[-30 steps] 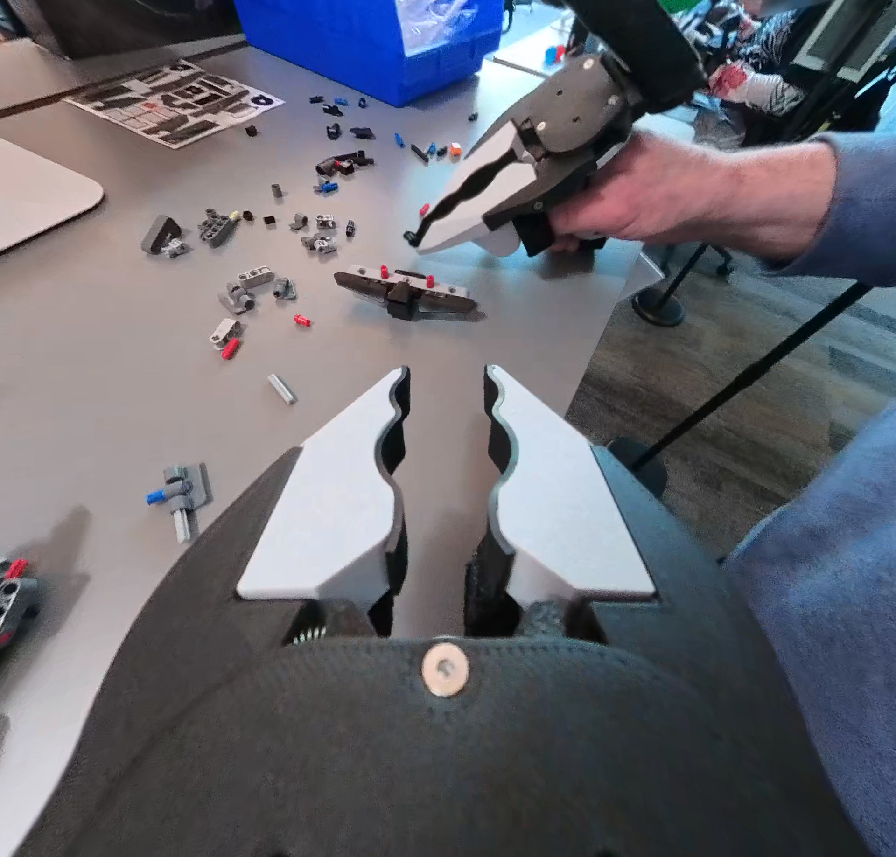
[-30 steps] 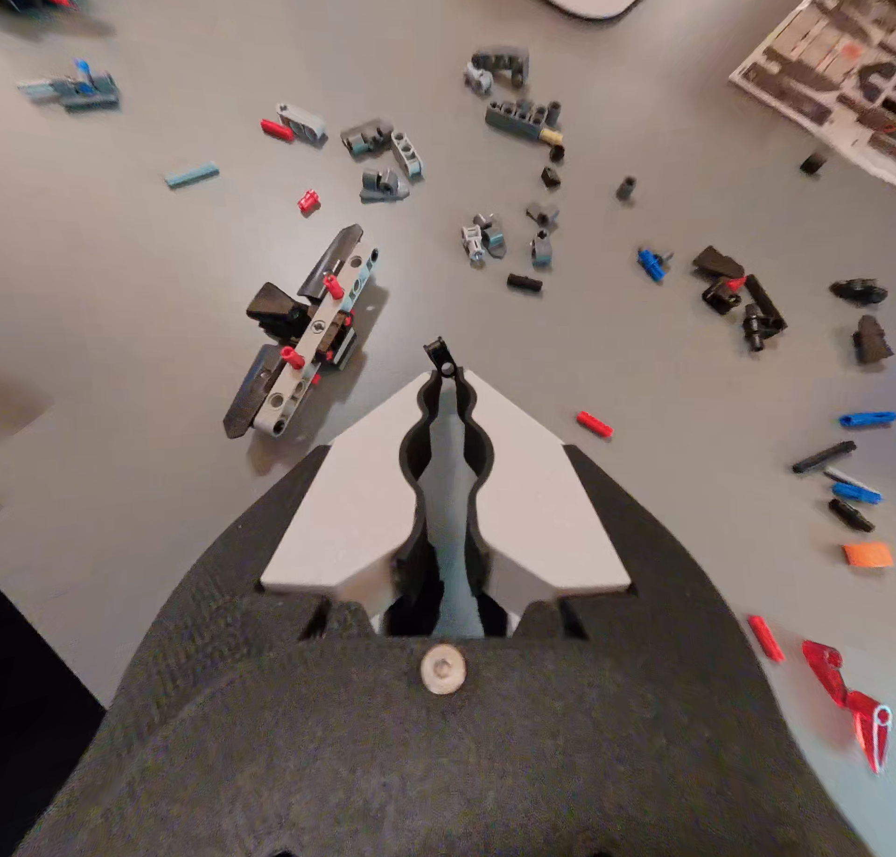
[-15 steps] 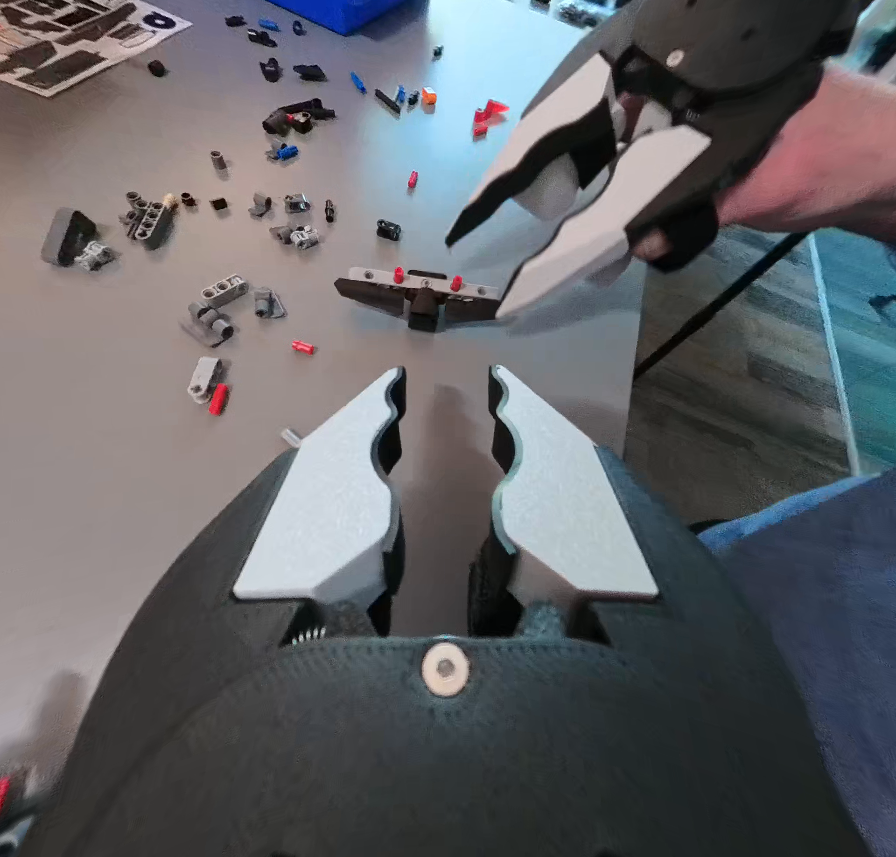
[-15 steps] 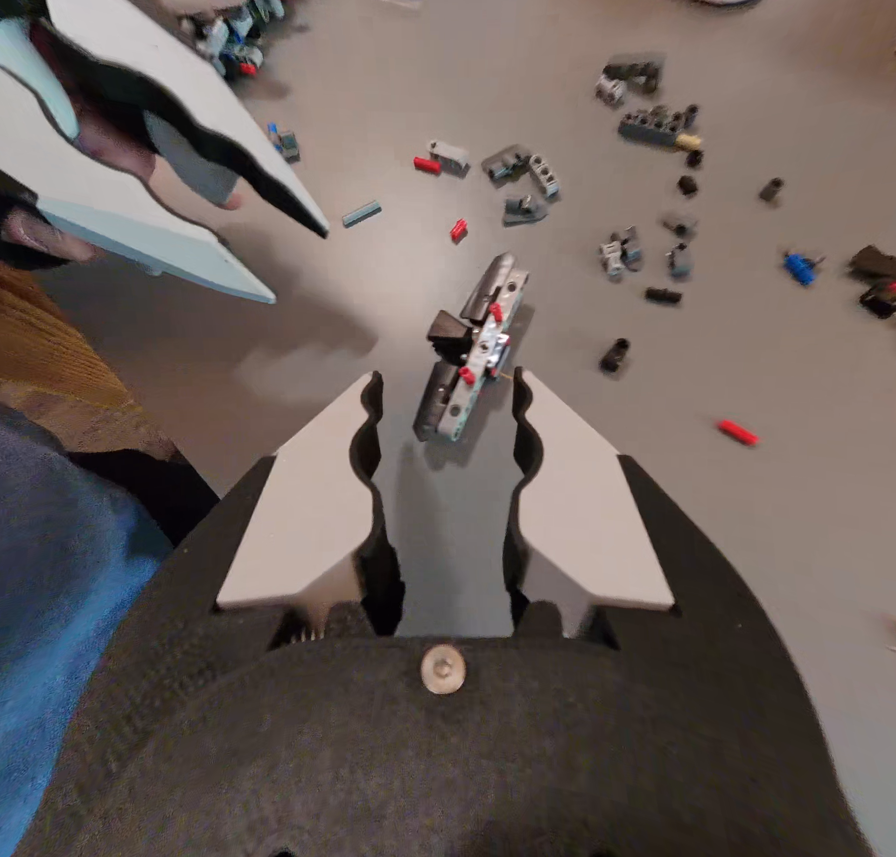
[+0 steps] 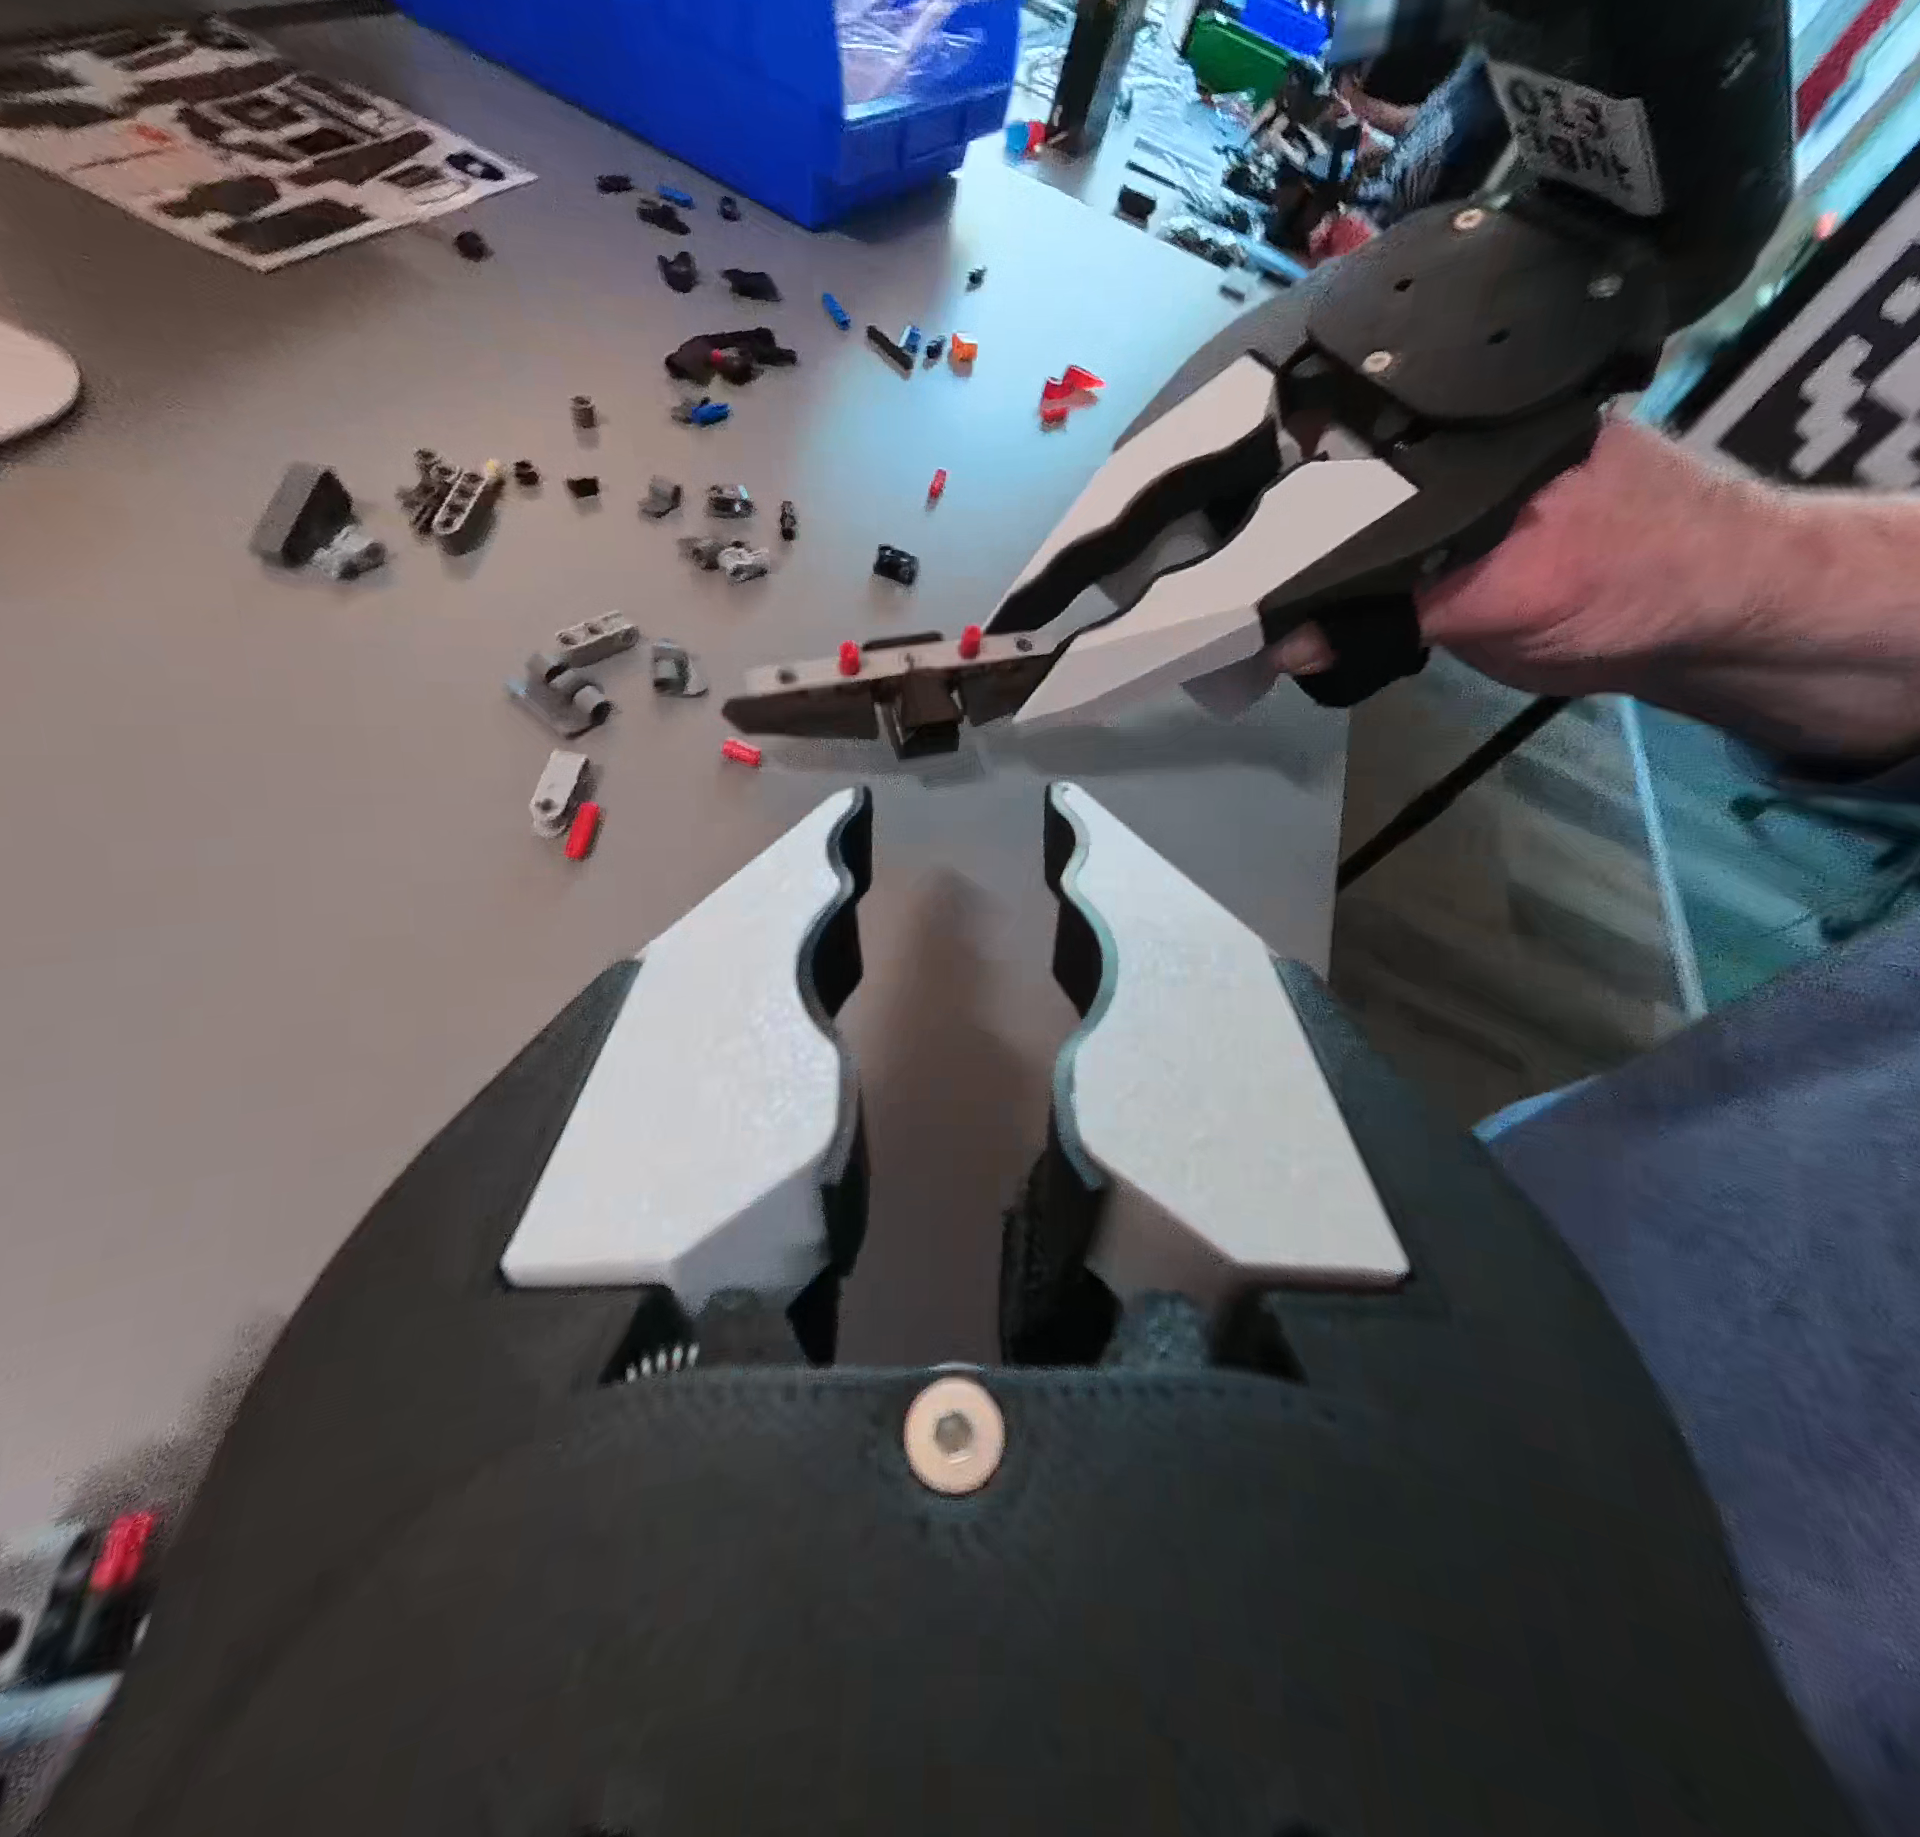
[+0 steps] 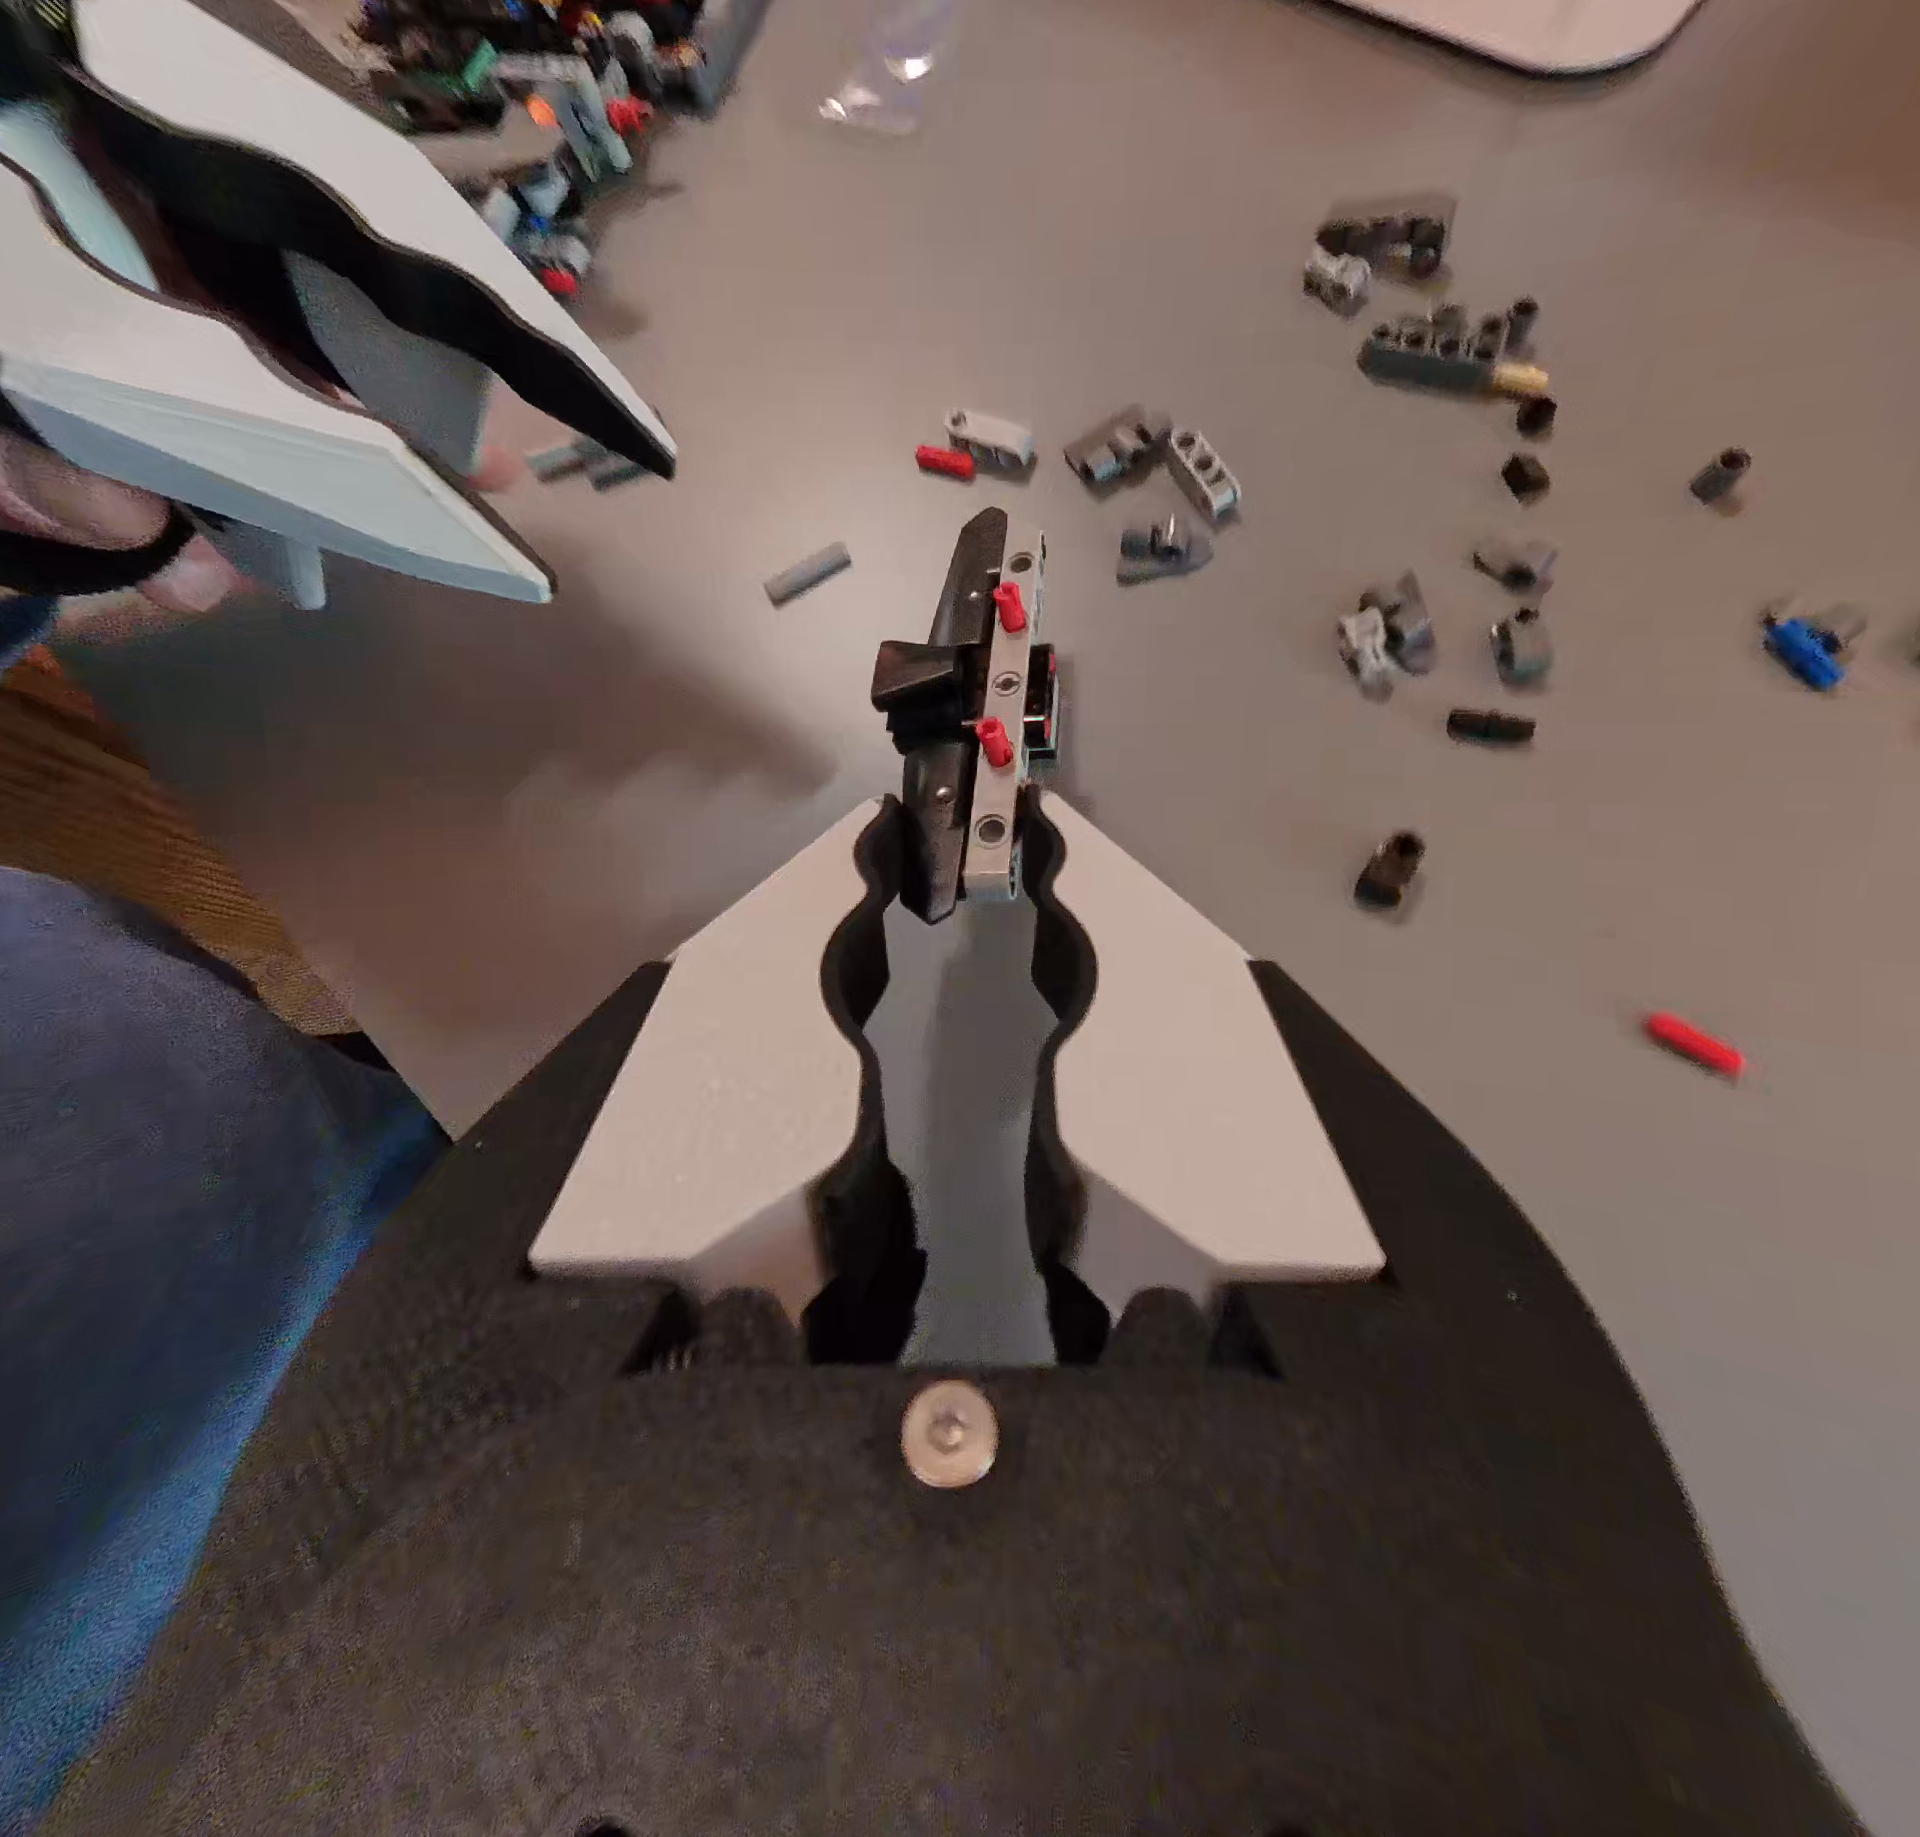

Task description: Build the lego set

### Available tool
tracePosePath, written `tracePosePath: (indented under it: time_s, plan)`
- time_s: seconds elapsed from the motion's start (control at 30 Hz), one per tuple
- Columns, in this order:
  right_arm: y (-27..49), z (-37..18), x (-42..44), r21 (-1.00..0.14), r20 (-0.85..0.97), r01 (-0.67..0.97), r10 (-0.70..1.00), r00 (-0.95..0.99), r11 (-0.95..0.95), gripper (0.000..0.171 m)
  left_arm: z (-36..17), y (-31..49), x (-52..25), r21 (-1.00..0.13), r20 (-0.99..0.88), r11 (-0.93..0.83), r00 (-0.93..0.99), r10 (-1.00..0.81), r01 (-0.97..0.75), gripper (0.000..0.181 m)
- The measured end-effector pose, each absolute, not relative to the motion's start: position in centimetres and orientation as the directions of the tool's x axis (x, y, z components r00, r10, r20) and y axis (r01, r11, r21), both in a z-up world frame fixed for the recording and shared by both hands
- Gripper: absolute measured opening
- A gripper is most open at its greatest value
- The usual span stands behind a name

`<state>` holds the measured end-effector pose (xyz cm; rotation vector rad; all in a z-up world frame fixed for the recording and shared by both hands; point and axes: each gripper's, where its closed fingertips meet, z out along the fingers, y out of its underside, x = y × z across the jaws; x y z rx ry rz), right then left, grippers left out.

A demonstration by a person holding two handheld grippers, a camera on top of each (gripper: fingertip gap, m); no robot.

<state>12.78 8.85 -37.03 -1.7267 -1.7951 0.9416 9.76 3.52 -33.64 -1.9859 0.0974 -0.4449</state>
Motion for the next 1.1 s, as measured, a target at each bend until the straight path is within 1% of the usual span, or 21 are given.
tracePosePath:
  time_s: [0.1, 0.17, 0.3, 0.4, 0.47, 0.63, 0.87, 1.03, 1.1]
  plan:
    - [8.7, -35.9, 11.4, -0.766, -0.148, 0.643, 0.975, -0.168, -0.005, 0.020, -33.9, 3.4, 8.6, -0.847, 0.365, -0.470, 0.914, -0.179, 0.246, 0.035]
    - [8.4, -35.3, 10.4, -0.768, -0.172, 0.640, 0.959, -0.227, 0.014, 0.020, -33.4, 3.6, 8.3, -0.826, 0.435, -0.454, 0.891, -0.133, 0.335, 0.036]
    - [7.9, -33.9, 8.4, -0.792, -0.177, 0.608, 0.930, -0.322, 0.059, 0.020, -32.9, 4.3, 7.8, -0.765, 0.572, -0.399, 0.818, -0.061, 0.505, 0.038]
    - [7.4, -33.0, 7.0, -0.812, -0.184, 0.577, 0.905, -0.385, 0.080, 0.020, -32.5, 5.0, 7.0, -0.724, 0.653, -0.306, 0.757, -0.017, 0.618, 0.036]
    - [7.2, -32.6, 6.0, -0.823, -0.161, 0.557, 0.894, -0.418, 0.112, 0.020, -32.4, 5.5, 6.6, -0.685, 0.703, -0.259, 0.711, 0.007, 0.681, 0.042]
    - [6.8, -32.0, 3.9, -0.837, -0.108, 0.513, 0.863, -0.494, 0.189, 0.020, -31.2, 6.2, 5.0, -0.656, 0.746, -0.130, 0.665, 0.032, 0.743, 0.048]
    - [6.8, -30.5, 2.3, -0.857, -0.047, 0.457, 0.845, -0.533, 0.241, 0.020, -30.4, 6.0, 2.1, -0.570, 0.821, 0.027, 0.568, 0.060, 0.821, 0.050]
    - [6.3, -29.8, 2.5, -0.863, -0.024, 0.432, 0.832, -0.554, 0.263, 0.020, -30.1, 6.3, 2.1, -0.540, 0.842, 0.035, 0.539, 0.031, 0.841, 0.050]
    - [6.0, -29.6, 2.7, -0.864, -0.012, 0.424, 0.832, -0.555, 0.271, 0.020, -29.8, 6.8, 2.4, -0.527, 0.850, 0.030, 0.527, -0.001, 0.849, 0.046]
